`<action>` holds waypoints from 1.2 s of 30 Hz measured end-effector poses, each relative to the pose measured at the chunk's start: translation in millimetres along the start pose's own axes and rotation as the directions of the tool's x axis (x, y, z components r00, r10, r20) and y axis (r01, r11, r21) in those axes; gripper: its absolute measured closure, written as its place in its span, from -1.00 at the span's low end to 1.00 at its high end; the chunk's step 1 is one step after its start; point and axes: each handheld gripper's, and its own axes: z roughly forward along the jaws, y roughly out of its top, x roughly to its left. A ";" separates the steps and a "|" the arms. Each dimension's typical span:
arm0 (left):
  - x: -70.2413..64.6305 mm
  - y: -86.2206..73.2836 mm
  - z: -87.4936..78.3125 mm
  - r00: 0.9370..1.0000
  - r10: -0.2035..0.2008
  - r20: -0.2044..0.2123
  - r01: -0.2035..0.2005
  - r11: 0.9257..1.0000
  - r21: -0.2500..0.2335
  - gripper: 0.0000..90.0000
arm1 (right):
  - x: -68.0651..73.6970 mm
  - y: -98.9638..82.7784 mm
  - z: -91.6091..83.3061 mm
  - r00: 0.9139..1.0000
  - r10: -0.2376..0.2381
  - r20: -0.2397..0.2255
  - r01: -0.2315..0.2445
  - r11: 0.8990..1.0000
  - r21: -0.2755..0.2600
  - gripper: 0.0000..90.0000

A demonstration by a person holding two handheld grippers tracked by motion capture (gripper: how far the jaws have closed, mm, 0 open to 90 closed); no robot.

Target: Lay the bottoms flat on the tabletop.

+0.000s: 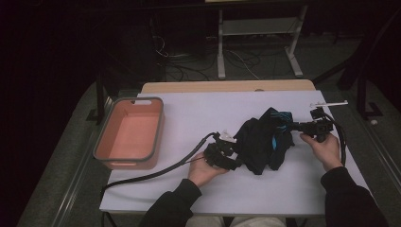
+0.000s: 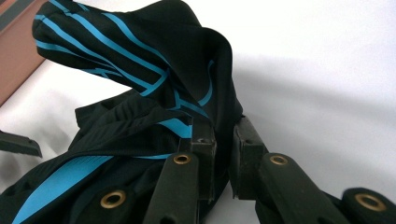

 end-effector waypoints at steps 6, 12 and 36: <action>1.9 -3.5 12.8 0.999 -0.032 0.020 0.032 0.999 -0.002 -0.04 | 0.2 0.0 0.6 1.000 -0.002 0.002 0.002 1.000 0.004 0.79; 4.9 -2.6 15.0 0.999 -0.049 0.001 0.049 0.999 -0.022 0.39 | -0.2 -0.1 0.7 1.000 -0.002 0.001 0.002 1.000 0.005 0.79; 76.8 56.9 -82.9 0.973 -0.103 -0.208 0.071 0.985 -0.159 0.49 | 27.6 14.1 5.5 0.993 -0.079 -0.090 0.078 0.997 -0.009 0.78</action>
